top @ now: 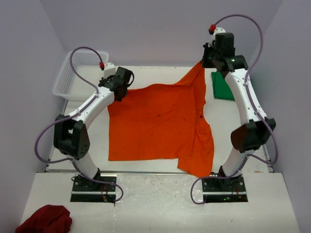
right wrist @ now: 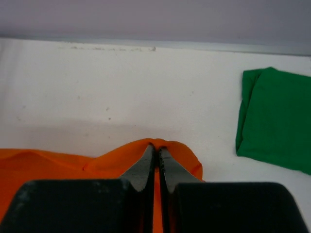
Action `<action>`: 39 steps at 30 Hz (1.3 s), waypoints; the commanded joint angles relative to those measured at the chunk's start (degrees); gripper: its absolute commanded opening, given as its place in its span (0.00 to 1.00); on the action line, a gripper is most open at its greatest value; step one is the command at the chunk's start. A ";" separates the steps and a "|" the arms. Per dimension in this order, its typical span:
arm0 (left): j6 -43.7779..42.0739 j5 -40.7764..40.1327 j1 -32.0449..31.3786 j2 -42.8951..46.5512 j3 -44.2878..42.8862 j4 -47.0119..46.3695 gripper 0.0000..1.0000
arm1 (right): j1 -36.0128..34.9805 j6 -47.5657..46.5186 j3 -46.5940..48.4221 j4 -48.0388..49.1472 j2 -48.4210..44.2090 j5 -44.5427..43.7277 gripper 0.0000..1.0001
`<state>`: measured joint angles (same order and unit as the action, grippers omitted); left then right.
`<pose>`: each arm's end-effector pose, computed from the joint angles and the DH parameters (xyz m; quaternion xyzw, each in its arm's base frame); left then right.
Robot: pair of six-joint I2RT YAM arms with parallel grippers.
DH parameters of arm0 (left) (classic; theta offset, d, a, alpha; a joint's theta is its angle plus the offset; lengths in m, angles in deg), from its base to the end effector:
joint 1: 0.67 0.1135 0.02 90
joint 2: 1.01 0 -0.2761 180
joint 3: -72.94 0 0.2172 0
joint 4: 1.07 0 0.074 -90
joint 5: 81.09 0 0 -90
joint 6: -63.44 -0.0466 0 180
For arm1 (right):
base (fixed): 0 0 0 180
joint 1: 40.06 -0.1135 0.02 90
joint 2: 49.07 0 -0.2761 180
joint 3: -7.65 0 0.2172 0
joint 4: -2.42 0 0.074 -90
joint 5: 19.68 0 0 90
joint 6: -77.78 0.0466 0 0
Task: Fold and stack the t-shirts
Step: Flatten out the tshirt
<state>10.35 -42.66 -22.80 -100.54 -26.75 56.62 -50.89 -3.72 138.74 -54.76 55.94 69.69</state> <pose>0.3270 -0.0936 0.2995 -0.2318 0.8417 0.2394 0.4248 0.3830 0.0727 0.4134 -0.0150 0.8706 0.0778 0.4855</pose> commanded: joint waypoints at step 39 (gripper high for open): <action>-21.61 25.11 -4.50 64.46 -15.39 -7.99 0.00 | -13.69 9.26 11.80 3.17 -55.70 44.21 0.00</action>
<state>-9.04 -20.93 -28.04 -36.98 -40.19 51.94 -64.51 3.27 152.31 -57.26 2.04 107.68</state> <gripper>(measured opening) 0.002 0.010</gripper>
